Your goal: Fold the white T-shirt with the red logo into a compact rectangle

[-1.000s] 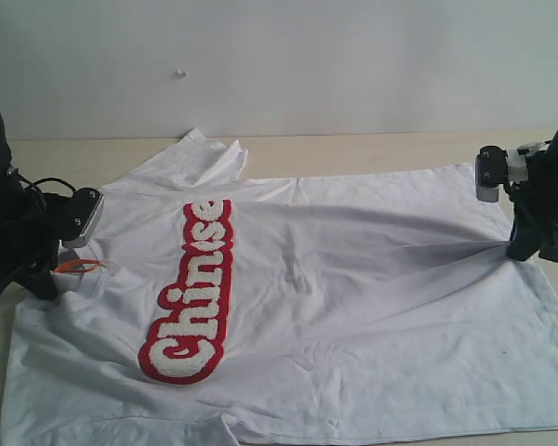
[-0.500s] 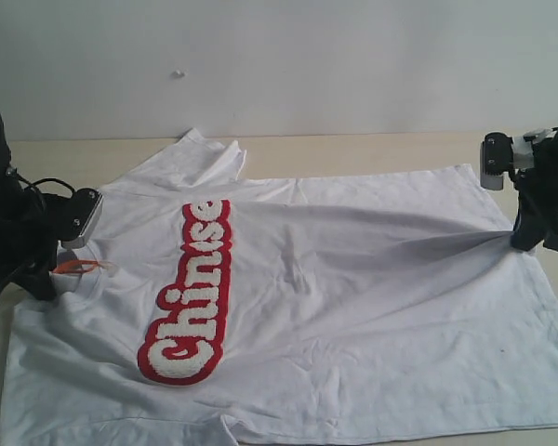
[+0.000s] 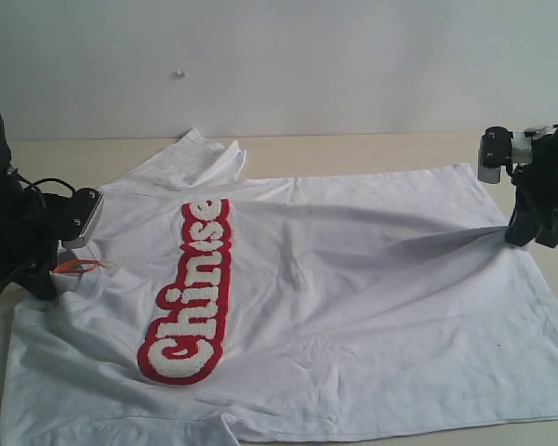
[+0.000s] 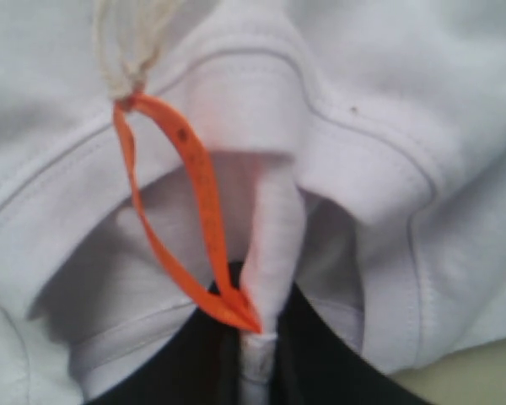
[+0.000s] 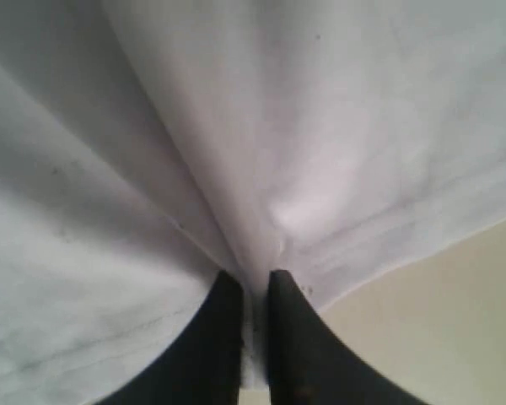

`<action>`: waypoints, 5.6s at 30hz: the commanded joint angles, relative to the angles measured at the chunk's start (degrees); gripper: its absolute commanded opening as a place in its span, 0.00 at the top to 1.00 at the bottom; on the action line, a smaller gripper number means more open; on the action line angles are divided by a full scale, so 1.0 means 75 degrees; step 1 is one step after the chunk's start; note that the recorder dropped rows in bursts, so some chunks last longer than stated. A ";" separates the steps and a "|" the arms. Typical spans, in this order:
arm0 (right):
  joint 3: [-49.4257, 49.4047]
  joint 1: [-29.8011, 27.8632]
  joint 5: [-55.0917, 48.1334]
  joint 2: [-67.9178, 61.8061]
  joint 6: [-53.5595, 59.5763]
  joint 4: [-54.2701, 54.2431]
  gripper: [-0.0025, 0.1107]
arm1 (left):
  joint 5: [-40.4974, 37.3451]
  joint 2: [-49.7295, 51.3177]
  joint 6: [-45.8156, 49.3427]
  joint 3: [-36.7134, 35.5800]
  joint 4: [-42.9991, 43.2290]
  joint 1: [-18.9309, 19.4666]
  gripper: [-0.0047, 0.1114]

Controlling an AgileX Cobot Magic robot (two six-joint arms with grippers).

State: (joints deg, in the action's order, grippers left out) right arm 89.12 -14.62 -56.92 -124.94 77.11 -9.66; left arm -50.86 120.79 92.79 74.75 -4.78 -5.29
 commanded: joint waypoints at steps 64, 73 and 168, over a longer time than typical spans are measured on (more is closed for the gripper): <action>-0.0006 -0.0008 -0.1161 0.4340 -0.0509 -0.0740 0.98 | 0.0804 -0.4641 -0.6845 0.0807 0.3604 0.0025 0.96; -0.0006 -0.0008 -0.1739 0.5639 -0.1262 -0.2223 0.98 | 0.0300 -0.6458 -0.9588 0.0807 0.3884 0.0025 0.96; -0.0019 0.0878 0.0958 0.0880 -0.4691 -0.1684 0.98 | -0.1649 -0.0656 -0.6399 -0.1446 -0.1499 -0.0375 0.96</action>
State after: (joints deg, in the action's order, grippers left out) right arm 89.12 -8.02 -47.90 -118.89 41.37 -21.92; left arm -61.15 117.08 46.75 65.76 -17.93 -8.13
